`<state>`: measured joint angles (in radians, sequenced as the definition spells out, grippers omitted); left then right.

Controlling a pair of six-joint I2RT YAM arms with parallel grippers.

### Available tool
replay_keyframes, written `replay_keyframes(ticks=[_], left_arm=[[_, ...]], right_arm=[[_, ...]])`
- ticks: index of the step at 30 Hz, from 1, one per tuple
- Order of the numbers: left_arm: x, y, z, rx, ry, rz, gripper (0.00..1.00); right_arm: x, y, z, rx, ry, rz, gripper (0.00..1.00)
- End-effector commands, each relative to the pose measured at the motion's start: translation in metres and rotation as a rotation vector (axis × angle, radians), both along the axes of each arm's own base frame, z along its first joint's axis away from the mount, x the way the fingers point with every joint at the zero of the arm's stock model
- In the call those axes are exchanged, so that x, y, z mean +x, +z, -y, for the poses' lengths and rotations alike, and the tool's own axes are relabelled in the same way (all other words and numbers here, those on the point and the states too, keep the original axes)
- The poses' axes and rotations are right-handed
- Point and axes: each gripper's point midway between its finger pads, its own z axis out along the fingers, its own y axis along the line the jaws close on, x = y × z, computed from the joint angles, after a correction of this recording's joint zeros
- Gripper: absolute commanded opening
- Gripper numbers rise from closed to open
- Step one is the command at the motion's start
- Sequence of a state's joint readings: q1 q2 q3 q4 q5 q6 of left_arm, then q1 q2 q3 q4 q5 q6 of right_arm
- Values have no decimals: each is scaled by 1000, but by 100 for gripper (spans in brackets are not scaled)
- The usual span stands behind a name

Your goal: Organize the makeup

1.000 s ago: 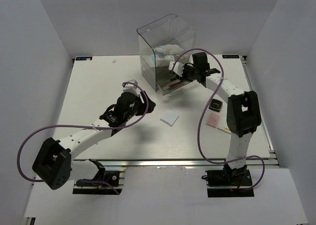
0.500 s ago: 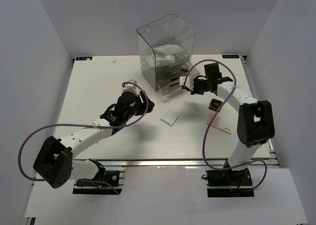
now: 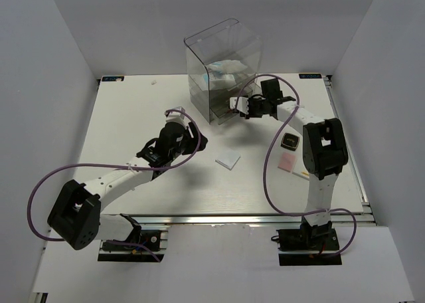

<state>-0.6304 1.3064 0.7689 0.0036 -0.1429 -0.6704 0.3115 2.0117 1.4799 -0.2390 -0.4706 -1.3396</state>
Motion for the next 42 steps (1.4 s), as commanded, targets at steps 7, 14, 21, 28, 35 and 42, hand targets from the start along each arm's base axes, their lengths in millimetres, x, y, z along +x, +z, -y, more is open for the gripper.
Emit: replay_keyframes(ticks=[7,14,21,28,35,42], left_arm=[[4,23,-3,-30,17,50,73],[7,24,-1,-30,17,50,73],[4,17,-4,-14,23,25,73],[6,16,-2,-14,24,22,73],[6,16,-8,-9,47,30,73],[9,21,-16,-12,79,50,70]], right_arm=[[49,37,-29,85,-20,164,50],[57,35,-34,135,-56,147,64],[57,37,-38,188,-75,127,79],[47,38,-38,222,-91,94,83],[27,61,-15,354,-277,-16,63],[3,39,-8,765,-767,-585,32]])
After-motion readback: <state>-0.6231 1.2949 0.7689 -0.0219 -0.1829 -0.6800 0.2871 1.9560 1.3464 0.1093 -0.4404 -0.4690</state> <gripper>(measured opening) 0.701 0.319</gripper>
